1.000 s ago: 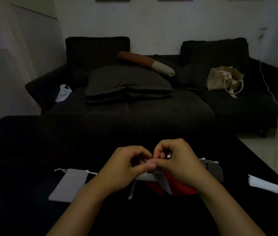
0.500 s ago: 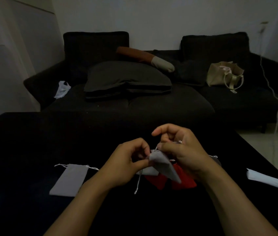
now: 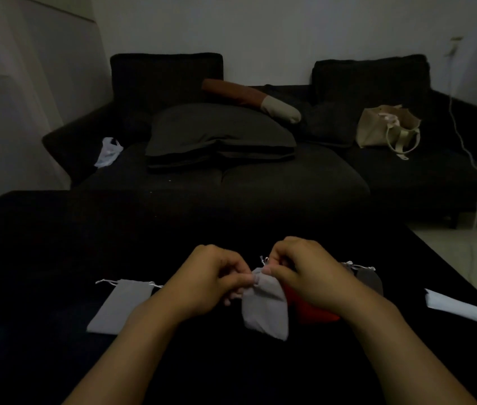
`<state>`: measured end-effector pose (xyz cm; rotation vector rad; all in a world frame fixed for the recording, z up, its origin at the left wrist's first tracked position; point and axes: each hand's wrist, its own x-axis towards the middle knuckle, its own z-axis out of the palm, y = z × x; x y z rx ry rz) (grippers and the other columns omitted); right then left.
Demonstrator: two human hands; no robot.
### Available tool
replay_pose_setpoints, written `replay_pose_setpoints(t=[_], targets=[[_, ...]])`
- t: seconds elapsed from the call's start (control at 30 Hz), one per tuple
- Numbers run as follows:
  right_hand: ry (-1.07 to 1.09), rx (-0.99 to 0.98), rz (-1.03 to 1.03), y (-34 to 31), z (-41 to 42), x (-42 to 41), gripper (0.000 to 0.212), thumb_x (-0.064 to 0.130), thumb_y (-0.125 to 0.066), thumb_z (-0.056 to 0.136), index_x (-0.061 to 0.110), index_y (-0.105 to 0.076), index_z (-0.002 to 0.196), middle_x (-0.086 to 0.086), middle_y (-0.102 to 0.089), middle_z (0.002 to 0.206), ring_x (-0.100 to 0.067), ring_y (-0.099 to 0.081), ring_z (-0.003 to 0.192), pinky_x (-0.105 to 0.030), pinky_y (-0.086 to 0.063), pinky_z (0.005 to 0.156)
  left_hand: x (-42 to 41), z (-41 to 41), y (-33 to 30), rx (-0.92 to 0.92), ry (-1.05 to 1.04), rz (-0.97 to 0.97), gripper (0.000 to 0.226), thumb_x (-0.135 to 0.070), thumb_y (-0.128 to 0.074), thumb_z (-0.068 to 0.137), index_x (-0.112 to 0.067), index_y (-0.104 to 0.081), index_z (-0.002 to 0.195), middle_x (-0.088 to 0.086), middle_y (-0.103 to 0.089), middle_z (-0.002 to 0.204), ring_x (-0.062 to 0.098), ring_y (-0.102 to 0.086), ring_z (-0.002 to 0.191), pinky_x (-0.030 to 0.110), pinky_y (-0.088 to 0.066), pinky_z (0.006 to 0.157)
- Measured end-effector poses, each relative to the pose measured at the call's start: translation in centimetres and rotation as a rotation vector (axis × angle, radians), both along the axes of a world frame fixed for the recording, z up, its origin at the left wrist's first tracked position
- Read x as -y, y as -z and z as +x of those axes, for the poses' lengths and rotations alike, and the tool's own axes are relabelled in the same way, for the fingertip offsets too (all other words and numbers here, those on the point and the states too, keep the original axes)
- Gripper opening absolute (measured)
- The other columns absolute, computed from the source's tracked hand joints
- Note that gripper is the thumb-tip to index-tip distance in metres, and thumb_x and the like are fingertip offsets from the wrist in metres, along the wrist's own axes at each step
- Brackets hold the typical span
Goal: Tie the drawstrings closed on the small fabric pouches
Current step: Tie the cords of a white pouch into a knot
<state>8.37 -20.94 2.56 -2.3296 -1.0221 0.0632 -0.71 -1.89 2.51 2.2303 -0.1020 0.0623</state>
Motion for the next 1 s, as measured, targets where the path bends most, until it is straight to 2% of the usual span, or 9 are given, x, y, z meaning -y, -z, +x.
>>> replay_pose_setpoints(t=[0.13, 0.2, 0.3, 0.47, 0.6, 0.73, 0.83, 0.93, 1.0], targets=[[-0.018, 0.025, -0.006, 0.2, 0.1, -0.3, 0.016, 0.033, -0.065, 0.09, 0.026, -0.059, 0.077, 0.009, -0.048, 0.091, -0.005, -0.052, 0.082, -0.025, -0.043, 0.074, 0.5, 0.3, 0.3, 0.065, -0.018, -0.007, 0.028, -0.02, -0.05, 0.101, -0.015, -0.063, 0.076, 0.007, -0.059, 0.087, 0.015, -0.058, 0.081, 0.04, -0.049, 0.084], [-0.027, 0.045, -0.023, 0.3, 0.1, -0.6, 0.019, 0.031, -0.066, 0.09, 0.031, -0.055, 0.074, 0.012, -0.046, 0.093, -0.007, -0.051, 0.087, -0.025, -0.042, 0.079, 1.0, 0.4, 0.3, 0.146, -0.032, -0.064, 0.031, -0.014, -0.05, 0.1, -0.014, -0.064, 0.073, 0.008, -0.056, 0.093, 0.011, -0.056, 0.086, 0.032, -0.047, 0.087], [-0.043, 0.051, -0.025, 0.4, -0.1, -1.0, 0.024, 0.032, -0.065, 0.091, 0.033, -0.052, 0.071, 0.012, -0.049, 0.091, -0.008, -0.051, 0.088, -0.025, -0.041, 0.077, 1.5, 0.4, 0.3, 0.19, -0.016, -0.285, 0.03, -0.01, -0.053, 0.097, -0.012, -0.069, 0.071, 0.005, -0.068, 0.101, 0.011, -0.065, 0.097, 0.02, -0.05, 0.088], [-0.03, 0.005, 0.018, 0.5, -0.2, -1.0, 0.022, 0.027, -0.06, 0.094, 0.017, -0.059, 0.074, 0.001, -0.062, 0.072, -0.011, -0.059, 0.069, -0.031, -0.044, 0.062, 1.2, 0.8, 0.5, 0.088, -0.043, -0.571, 0.024, -0.023, -0.057, 0.091, -0.006, -0.072, 0.081, 0.017, -0.074, 0.101, 0.019, -0.07, 0.093, 0.024, -0.055, 0.082], [-0.025, 0.011, 0.035, 0.5, -0.7, -1.1, 0.016, 0.025, -0.058, 0.094, 0.018, -0.061, 0.08, 0.002, -0.065, 0.076, -0.01, -0.06, 0.072, -0.024, -0.041, 0.06, 0.3, 0.7, 0.5, 0.056, -0.016, -0.505, 0.027, -0.027, -0.061, 0.089, -0.005, -0.074, 0.096, 0.01, -0.076, 0.096, 0.014, -0.07, 0.09, 0.022, -0.053, 0.078], [-0.009, -0.065, 0.049, 0.3, -0.8, -1.1, 0.013, 0.022, -0.056, 0.095, 0.021, -0.064, 0.085, 0.003, -0.068, 0.083, -0.009, -0.062, 0.078, -0.019, -0.044, 0.063, -0.2, 0.4, 0.0, 0.118, -0.023, -0.318, 0.009, -0.016, -0.07, 0.088, -0.012, -0.078, 0.086, 0.005, -0.077, 0.089, 0.012, -0.072, 0.085, 0.02, -0.055, 0.076], [-0.01, -0.112, 0.087, 0.0, -0.9, -1.3, 0.016, 0.021, -0.054, 0.097, 0.02, -0.065, 0.085, 0.004, -0.068, 0.082, -0.009, -0.063, 0.077, -0.022, -0.046, 0.066, -0.2, 0.4, -0.1, 0.124, -0.033, -0.301, 0.018, -0.008, -0.066, 0.09, -0.014, -0.077, 0.079, 0.003, -0.077, 0.086, 0.008, -0.071, 0.083, 0.016, -0.052, 0.075], [-0.006, -0.129, 0.099, 0.0, -1.0, -1.4, 0.018, 0.026, -0.055, 0.097, 0.02, -0.066, 0.083, 0.003, -0.067, 0.074, -0.003, -0.06, 0.066, -0.02, -0.044, 0.059, 0.1, 0.4, -0.2, 0.105, -0.047, -0.313, 0.029, -0.001, -0.053, 0.093, -0.008, -0.073, 0.073, -0.004, -0.073, 0.077, -0.003, -0.064, 0.07, 0.01, -0.046, 0.067], [0.011, -0.122, 0.119, 0.0, -1.0, -1.4, 0.021, 0.03, -0.057, 0.096, 0.019, -0.065, 0.08, 0.002, -0.065, 0.068, -0.003, -0.057, 0.061, -0.021, -0.042, 0.056, 0.0, 0.4, -0.2, 0.107, -0.063, -0.265, 0.034, -0.007, -0.049, 0.094, -0.008, -0.069, 0.067, -0.005, -0.068, 0.078, 0.0, -0.061, 0.073, 0.017, -0.046, 0.072]])
